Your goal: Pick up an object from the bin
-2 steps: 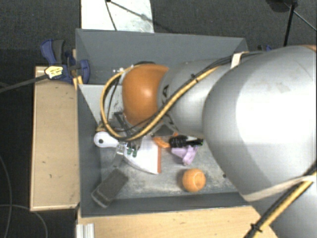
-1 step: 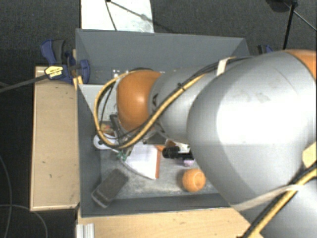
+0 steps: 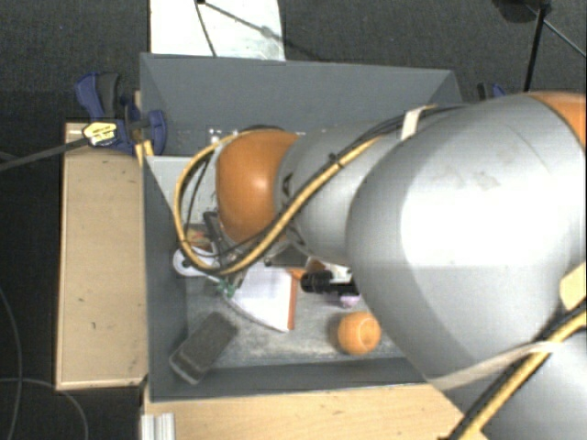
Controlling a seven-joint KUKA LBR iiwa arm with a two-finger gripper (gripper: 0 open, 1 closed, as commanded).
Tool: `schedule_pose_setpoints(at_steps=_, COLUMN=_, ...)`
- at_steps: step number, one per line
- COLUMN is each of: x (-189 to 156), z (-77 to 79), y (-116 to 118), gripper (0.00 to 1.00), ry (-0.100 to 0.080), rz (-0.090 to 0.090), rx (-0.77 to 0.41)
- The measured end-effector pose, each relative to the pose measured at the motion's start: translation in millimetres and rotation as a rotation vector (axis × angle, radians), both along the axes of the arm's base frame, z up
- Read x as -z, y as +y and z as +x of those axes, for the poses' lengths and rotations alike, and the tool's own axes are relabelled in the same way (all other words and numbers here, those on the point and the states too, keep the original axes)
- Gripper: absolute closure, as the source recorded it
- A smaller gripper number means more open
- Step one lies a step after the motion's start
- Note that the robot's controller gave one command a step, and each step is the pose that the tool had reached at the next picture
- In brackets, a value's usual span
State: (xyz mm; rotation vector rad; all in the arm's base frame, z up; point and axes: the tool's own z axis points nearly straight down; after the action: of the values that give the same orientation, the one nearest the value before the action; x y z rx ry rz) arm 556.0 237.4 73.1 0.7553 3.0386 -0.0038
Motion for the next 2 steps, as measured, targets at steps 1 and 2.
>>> schedule_pose_setpoints(at_steps=1, x=-4.4, z=-1.5, y=-0.6, gripper=1.00, ry=0.006, rz=-0.001, rx=0.001)
schedule_pose_setpoints(at_steps=2, x=-22.2, z=-2.4, y=-0.2, gripper=1.00, ry=0.012, rz=0.002, rx=0.001)
